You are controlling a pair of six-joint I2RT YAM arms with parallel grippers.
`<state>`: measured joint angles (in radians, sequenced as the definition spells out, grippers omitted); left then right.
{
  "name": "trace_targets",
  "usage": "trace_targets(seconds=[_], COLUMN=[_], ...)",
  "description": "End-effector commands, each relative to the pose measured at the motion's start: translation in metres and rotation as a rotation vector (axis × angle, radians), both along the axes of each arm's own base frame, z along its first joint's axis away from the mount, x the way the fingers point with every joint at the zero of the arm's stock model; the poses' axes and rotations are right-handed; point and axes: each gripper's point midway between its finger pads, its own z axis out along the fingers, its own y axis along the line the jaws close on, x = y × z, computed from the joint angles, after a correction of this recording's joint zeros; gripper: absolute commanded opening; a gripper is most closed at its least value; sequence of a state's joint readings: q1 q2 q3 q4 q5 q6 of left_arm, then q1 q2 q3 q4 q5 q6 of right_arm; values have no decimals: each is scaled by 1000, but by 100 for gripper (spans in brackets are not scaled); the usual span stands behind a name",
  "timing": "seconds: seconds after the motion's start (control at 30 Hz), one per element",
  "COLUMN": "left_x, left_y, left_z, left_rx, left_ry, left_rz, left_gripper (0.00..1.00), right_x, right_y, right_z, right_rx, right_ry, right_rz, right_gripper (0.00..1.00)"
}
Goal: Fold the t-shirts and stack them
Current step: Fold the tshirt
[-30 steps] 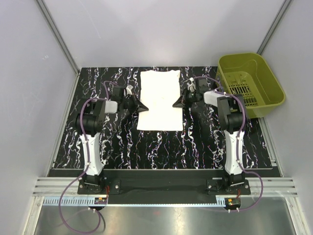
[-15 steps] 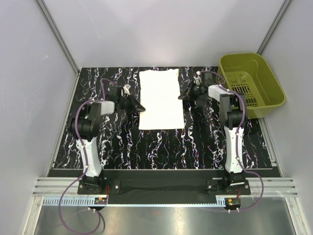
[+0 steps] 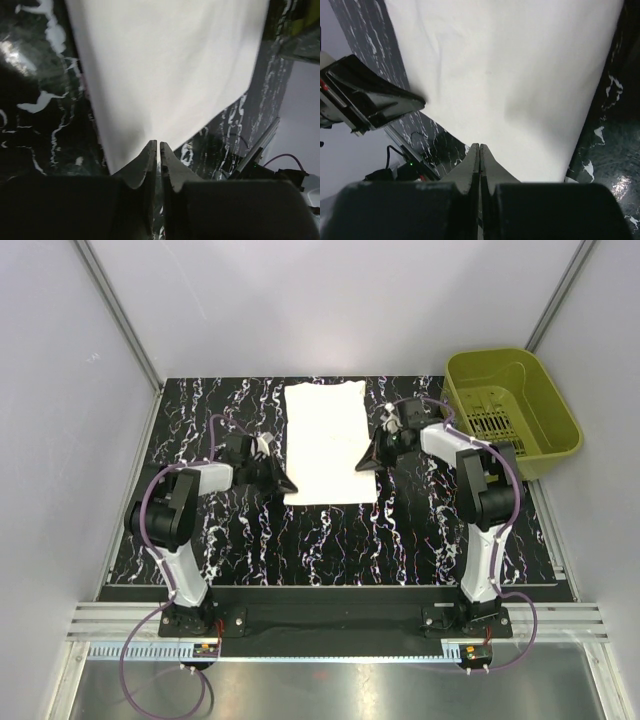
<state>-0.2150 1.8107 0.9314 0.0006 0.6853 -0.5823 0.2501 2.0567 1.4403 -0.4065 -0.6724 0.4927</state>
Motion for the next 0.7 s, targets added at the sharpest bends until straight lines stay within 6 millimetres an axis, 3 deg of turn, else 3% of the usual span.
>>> trace_targets(seconds=[0.0, 0.23, 0.43, 0.6, 0.67], left_x=[5, -13, -61, -107, -127], left_y=[8, 23, 35, 48, 56], left_z=[-23, -54, -77, -86, -89], left_rx=[52, 151, 202, 264, 301], left_ry=[11, 140, 291, 401, 443], left_rz=[10, 54, 93, 141, 163], left_gripper=[11, 6, 0, 0, 0], right_x=[-14, -49, -82, -105, -126], right_y=[-4, -11, -20, -24, -23], right_z=[-10, -47, -67, -69, -71], right_rx=[-4, -5, -19, -21, -28], right_ry=[6, 93, 140, 160, 179], right_rz=[7, 3, -17, -31, -18], right_gripper=[2, 1, 1, 1, 1])
